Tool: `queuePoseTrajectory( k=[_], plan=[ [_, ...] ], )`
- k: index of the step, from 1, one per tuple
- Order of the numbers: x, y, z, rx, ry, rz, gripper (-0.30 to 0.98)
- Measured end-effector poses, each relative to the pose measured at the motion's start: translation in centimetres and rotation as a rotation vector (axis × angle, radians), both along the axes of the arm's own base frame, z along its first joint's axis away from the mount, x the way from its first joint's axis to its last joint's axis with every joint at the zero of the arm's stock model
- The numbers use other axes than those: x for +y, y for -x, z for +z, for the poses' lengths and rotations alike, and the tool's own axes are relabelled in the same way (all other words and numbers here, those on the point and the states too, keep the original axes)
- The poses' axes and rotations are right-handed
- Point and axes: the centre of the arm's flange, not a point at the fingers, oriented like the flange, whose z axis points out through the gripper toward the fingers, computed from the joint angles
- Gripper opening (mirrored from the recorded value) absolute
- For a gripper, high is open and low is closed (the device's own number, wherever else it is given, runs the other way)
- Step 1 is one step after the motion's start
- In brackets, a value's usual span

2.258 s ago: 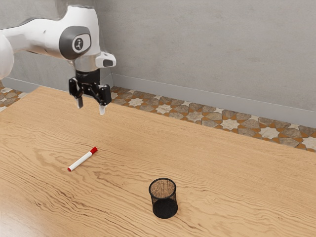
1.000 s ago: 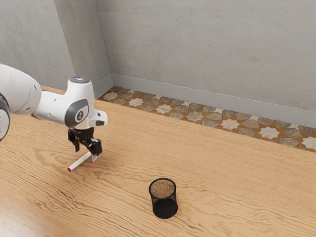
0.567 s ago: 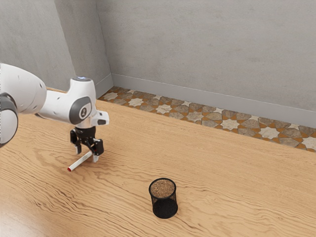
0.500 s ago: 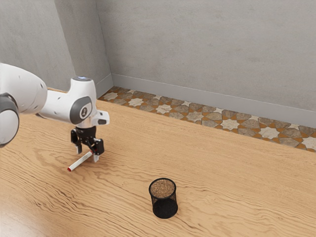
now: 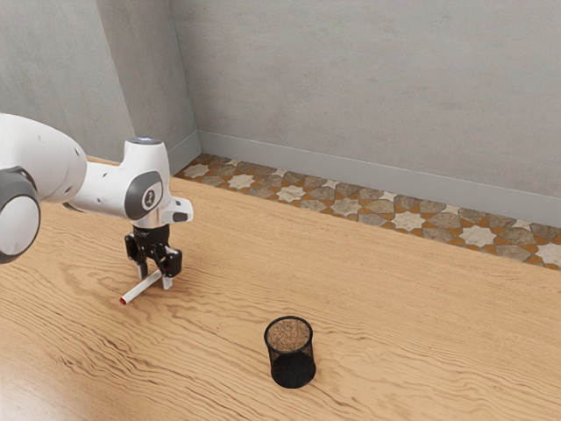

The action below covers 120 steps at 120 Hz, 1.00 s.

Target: Put the marker into the pen holder.

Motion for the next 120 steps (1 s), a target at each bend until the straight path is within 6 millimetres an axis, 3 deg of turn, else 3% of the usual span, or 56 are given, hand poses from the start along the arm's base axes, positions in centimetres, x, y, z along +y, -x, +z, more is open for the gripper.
queuePoseTrajectory(
  k=[42,81,89,96,101,113,120],
  plan=[
    [0.1,-0.1,0.0,-0.002,0.000,-0.005,0.04],
    [-0.2,-0.3,0.2,-0.015,-0.012,-0.011,-0.06],
    [-1.9,-1.8,3.1,-0.082,-0.005,-0.039,-0.06],
    [-4.4,-3.1,8.2,-0.189,0.008,-0.077,-0.07],
    [-6.4,-2.6,12.0,-0.267,0.025,-0.107,-0.07],
    [-13.4,3.0,19.6,-0.454,0.068,-0.217,-0.08],
    [-17.7,6.4,21.3,-0.542,0.077,-0.296,-0.08]
  ],
)
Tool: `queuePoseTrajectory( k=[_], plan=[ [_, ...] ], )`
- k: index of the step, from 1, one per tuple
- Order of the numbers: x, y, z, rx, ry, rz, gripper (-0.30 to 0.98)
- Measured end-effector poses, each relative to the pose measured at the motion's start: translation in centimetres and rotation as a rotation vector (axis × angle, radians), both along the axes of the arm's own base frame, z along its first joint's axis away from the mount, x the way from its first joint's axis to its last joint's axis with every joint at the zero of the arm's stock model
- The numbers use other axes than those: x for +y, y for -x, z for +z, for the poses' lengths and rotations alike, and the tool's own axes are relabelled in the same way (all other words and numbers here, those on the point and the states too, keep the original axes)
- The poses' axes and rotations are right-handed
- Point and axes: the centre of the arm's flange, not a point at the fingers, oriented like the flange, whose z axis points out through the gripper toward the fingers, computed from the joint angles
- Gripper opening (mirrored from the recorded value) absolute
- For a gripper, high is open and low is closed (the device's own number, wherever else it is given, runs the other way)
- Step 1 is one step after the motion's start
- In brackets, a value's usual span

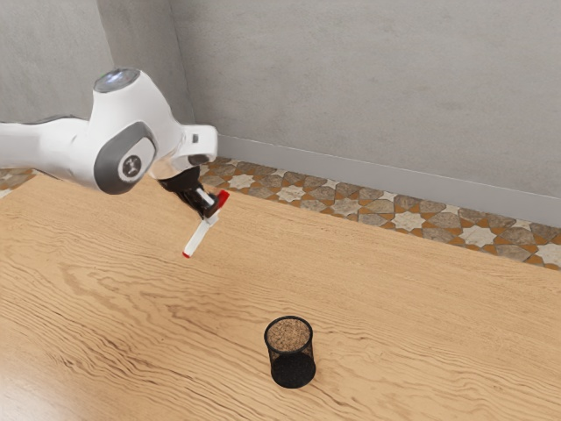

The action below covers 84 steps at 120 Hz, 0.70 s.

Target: Put the marker into the pen holder.

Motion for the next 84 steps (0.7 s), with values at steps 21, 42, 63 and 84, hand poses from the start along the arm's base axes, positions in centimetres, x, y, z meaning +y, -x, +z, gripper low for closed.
queuePoseTrajectory(
  k=[21,42,63,84],
  plan=[
    [-9.4,4.1,0.0,-0.212,0.003,-0.174,-0.08],
    [-15.8,6.5,-0.3,-0.339,0.033,-0.297,-0.08],
    [-18.1,9.0,-4.3,-0.329,0.061,-0.338,-0.08],
    [-19.3,10.5,-6.9,-0.309,0.089,-0.350,-0.08]
  ],
)
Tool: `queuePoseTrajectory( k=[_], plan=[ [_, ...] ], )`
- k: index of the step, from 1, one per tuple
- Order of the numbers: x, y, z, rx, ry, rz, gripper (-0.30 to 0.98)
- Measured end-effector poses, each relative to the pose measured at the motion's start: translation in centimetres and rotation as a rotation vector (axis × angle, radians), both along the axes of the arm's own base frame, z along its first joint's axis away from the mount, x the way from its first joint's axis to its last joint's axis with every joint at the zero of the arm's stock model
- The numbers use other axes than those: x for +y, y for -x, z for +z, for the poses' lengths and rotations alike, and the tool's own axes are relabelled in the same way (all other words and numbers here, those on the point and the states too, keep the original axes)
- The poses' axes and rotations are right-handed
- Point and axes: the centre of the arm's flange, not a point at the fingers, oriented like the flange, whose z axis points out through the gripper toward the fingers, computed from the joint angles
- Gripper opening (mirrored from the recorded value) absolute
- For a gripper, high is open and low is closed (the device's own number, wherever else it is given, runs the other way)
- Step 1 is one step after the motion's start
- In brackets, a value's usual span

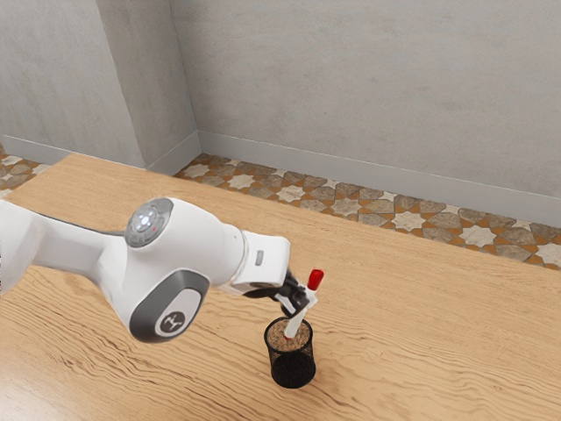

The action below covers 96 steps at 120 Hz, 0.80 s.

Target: Put the marker into the pen holder.

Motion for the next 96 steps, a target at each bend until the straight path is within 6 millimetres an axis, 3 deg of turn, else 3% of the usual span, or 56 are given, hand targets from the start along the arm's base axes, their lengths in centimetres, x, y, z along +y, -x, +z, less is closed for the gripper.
queuePoseTrajectory(
  k=[26,43,53,61,66,71,76,81,88,96],
  plan=[
    [0.2,-0.1,-0.5,0.000,0.010,0.008,0.34],
    [0.7,-0.5,-0.5,0.028,0.007,0.024,0.51],
    [5.2,-5.1,2.6,0.101,0.016,0.136,0.56],
    [10.4,-11.0,8.4,0.176,0.040,0.238,0.60],
    [13.7,-15.8,12.6,0.210,0.033,0.286,0.61],
    [17.1,-18.9,15.2,0.261,0.009,0.334,0.63],
    [19.4,-19.9,16.5,0.321,-0.019,0.369,0.64],
    [20.1,-20.1,17.2,0.383,-0.047,0.382,0.65],
    [20.5,-19.6,18.4,0.459,-0.079,0.400,0.66],
    [22.7,-18.7,18.7,0.541,-0.100,0.452,0.66]
  ],
)
